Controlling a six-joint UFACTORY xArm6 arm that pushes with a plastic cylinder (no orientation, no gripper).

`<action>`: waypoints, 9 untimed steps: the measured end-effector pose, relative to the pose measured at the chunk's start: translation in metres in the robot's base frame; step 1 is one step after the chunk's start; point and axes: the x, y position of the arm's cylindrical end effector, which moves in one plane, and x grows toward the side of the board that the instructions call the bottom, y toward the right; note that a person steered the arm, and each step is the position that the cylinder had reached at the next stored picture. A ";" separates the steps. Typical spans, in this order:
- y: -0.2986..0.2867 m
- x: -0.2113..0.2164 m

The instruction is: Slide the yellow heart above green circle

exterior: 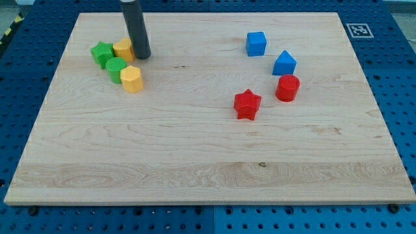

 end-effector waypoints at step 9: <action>-0.018 -0.003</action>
